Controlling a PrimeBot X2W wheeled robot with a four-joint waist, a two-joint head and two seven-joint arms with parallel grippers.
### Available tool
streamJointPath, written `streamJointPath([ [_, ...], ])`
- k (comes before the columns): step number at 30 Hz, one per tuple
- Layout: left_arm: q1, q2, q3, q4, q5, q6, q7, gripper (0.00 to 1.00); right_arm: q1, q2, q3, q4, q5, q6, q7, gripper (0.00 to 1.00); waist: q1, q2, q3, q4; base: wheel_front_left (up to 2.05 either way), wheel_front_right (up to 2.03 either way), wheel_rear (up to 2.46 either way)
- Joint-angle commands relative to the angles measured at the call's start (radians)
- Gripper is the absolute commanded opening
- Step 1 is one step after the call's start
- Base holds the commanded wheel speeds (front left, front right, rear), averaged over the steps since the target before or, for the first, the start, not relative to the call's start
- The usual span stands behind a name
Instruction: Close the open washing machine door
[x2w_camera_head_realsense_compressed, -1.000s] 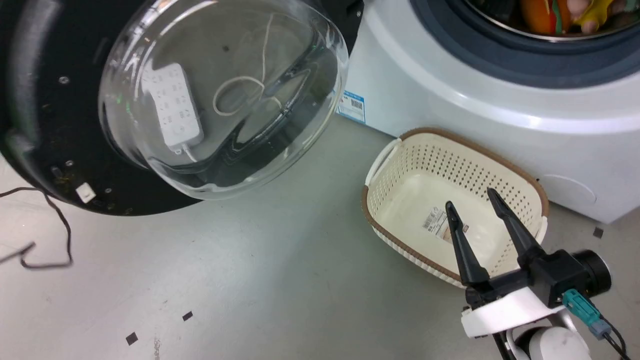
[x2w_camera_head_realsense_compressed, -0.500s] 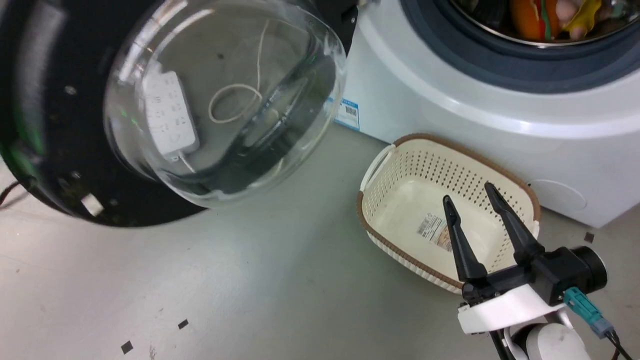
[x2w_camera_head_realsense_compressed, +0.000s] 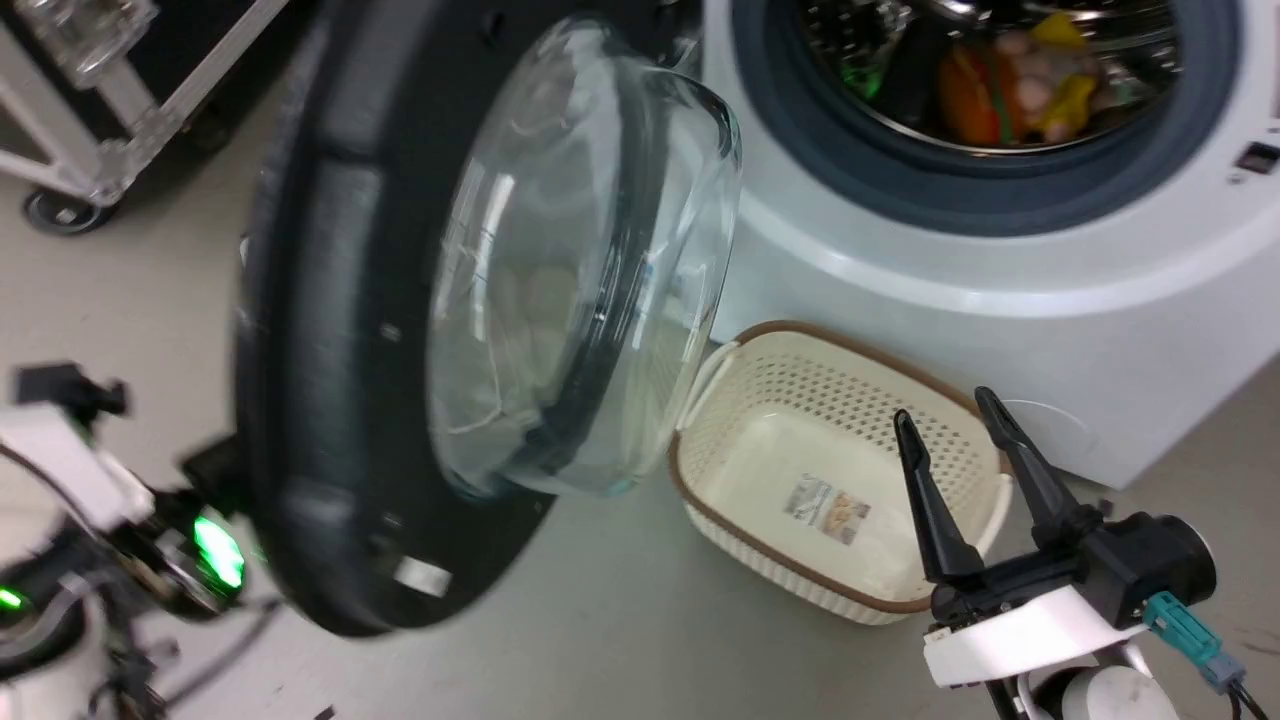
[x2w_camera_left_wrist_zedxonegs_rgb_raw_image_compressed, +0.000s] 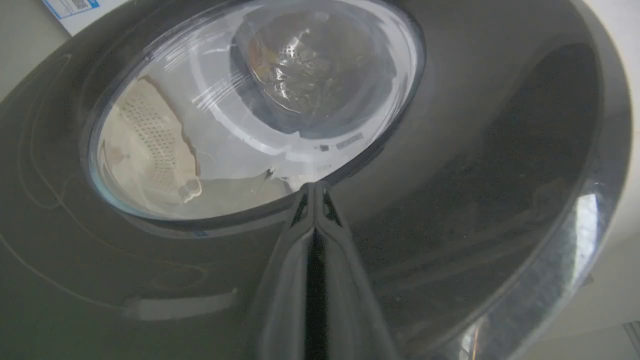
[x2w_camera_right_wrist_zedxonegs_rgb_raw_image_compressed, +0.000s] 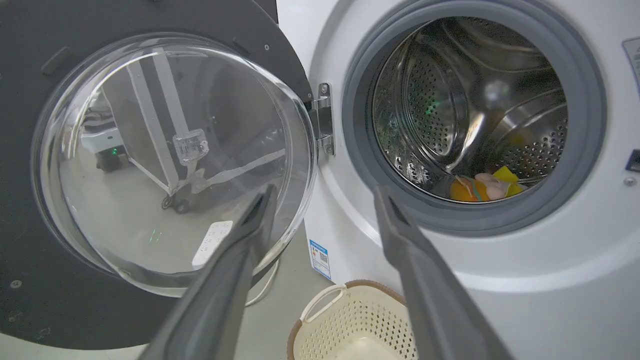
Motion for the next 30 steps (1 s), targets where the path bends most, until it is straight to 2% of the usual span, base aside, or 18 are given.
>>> streamJointPath([
  [1,0.057,-0.046,-0.026,-0.071,-0.01,0.022,0.018,0.0,0.013,0.0,-0.008,-0.005,0.006,0.001,-0.005,1.0,0.0001,0.0,-0.02,-0.036,0.0,0.0,0.0],
  [7,0.176,-0.126,-0.116,-0.236,-0.032,0.078,0.048,0.0,0.015,0.0,-0.044,-0.019,0.005,0.001,-0.005,1.0,0.0001,0.0,-0.024,-0.122,0.0,0.0,0.0],
  [12,0.23,-0.147,-0.208,-0.31,-0.097,0.104,0.002,0.0,0.02,0.0,-0.091,-0.026,0.01,0.001,-0.005,1.0,0.0001,0.0,-0.007,-0.207,0.0,0.0,0.0],
  [13,0.23,-0.147,-0.208,-0.31,-0.097,0.104,0.002,0.0,0.02,0.0,-0.091,-0.026,0.01,0.001,-0.005,1.0,0.0001,0.0,-0.007,-0.207,0.0,0.0,0.0],
  [14,0.241,-0.149,-0.252,-0.326,-0.136,0.11,-0.029,0.0,0.017,0.0,-0.099,-0.029,0.011,0.001,-0.005,1.0,0.0001,0.0,0.004,-0.247,0.0,0.0,0.0],
  [15,0.241,-0.149,-0.252,-0.326,-0.136,0.11,-0.029,0.0,0.017,0.0,-0.099,-0.029,0.011,0.001,-0.005,1.0,0.0001,0.0,0.004,-0.247,0.0,0.0,0.0],
  [17,0.249,-0.149,-0.32,-0.338,-0.184,0.101,-0.088,0.0,0.012,0.0,-0.107,-0.033,0.011,0.001,-0.005,1.0,0.0001,0.0,0.023,-0.31,0.0,0.0,0.0],
  [18,0.249,-0.149,-0.32,-0.338,-0.184,0.101,-0.088,0.0,0.012,0.0,-0.107,-0.033,0.011,0.001,-0.005,1.0,0.0001,0.0,0.023,-0.31,0.0,0.0,0.0],
  [19,0.251,-0.149,-0.361,-0.338,-0.195,0.089,-0.125,0.0,0.01,0.0,-0.112,-0.035,0.016,0.001,-0.005,1.0,0.0001,0.0,0.037,-0.353,0.0,0.0,0.0],
  [20,0.251,-0.149,-0.361,-0.338,-0.195,0.089,-0.125,0.0,0.01,0.0,-0.112,-0.035,0.016,0.001,-0.005,1.0,0.0001,0.0,0.037,-0.353,0.0,0.0,0.0],
  [30,0.183,-0.149,-0.504,-0.271,-0.226,0.023,-0.325,0.0,0.001,0.0,-0.128,-0.058,0.056,0.001,-0.005,1.0,0.0001,0.0,0.128,-0.567,0.0,0.0,0.0],
])
